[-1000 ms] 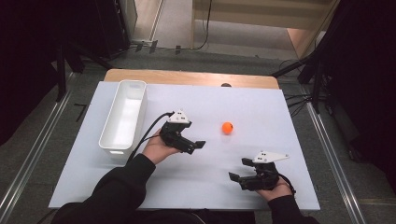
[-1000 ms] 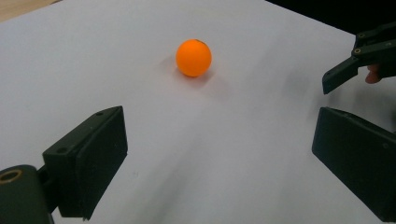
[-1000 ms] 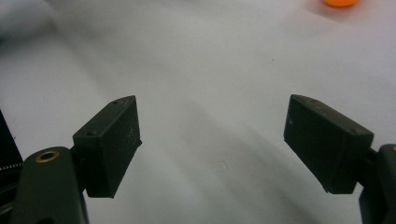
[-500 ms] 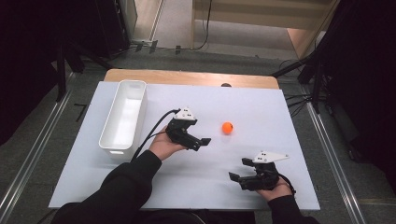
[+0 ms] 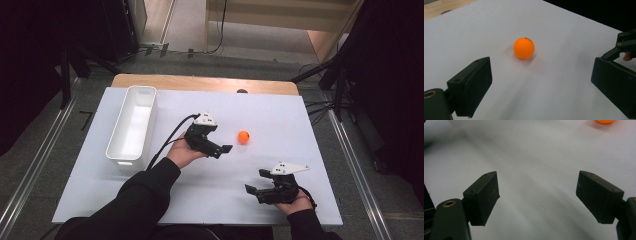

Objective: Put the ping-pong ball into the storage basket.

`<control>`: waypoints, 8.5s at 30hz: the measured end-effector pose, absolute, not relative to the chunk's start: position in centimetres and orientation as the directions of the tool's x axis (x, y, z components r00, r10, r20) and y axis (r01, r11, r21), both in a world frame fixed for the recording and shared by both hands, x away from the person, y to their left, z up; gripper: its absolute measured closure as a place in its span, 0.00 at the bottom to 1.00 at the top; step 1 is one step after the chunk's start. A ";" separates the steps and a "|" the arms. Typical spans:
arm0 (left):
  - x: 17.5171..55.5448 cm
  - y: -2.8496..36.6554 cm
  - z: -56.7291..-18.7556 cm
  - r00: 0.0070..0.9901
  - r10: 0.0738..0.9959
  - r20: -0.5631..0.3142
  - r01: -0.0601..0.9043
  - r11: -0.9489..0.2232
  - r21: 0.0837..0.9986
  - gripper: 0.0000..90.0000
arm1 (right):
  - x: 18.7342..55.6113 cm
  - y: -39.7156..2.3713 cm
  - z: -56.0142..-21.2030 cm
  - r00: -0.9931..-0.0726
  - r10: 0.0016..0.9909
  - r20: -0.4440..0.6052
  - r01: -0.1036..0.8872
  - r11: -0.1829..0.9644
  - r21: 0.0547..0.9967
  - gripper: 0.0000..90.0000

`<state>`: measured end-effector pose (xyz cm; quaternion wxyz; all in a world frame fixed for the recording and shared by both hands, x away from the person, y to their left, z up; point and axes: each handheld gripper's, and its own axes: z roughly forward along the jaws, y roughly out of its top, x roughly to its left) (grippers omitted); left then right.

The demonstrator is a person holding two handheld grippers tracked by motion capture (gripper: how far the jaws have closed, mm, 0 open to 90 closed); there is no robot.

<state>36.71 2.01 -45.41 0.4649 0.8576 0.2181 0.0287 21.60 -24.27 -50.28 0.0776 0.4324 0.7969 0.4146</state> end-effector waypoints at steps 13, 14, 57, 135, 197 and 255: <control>37.4 0.9 -45.7 0.901 0.408 -0.146 0.345 -0.471 0.812 0.04 | 21.6 -24.2 -50.3 -0.621 0.749 0.230 0.617 0.287 0.732 0.19; 37.5 0.9 -45.7 0.901 0.408 -0.146 0.346 -0.473 0.810 0.04 | 21.6 -24.2 -50.3 -0.622 0.748 0.232 0.619 0.288 0.731 0.19; 39.6 -2.9 -47.1 0.891 0.421 -0.170 0.372 -0.465 0.803 0.04 | 21.7 -24.2 -50.4 -0.621 0.748 0.235 0.623 0.289 0.727 0.19; 41.5 -6.5 -50.5 0.881 0.451 -0.143 0.387 -0.515 0.765 0.04 | 21.6 -24.1 -50.4 -0.623 0.747 0.231 0.625 0.297 0.722 0.19; 40.3 -7.3 -51.6 0.881 0.471 -0.040 0.332 -0.556 0.762 0.50 | 21.6 -24.1 -50.4 -0.623 0.748 0.231 0.624 0.296 0.723 0.19; 40.2 -4.7 -48.8 0.888 0.451 -0.087 0.349 -0.540 0.766 0.56 | 21.7 -24.1 -50.5 -0.625 0.747 0.226 0.624 0.304 0.720 0.19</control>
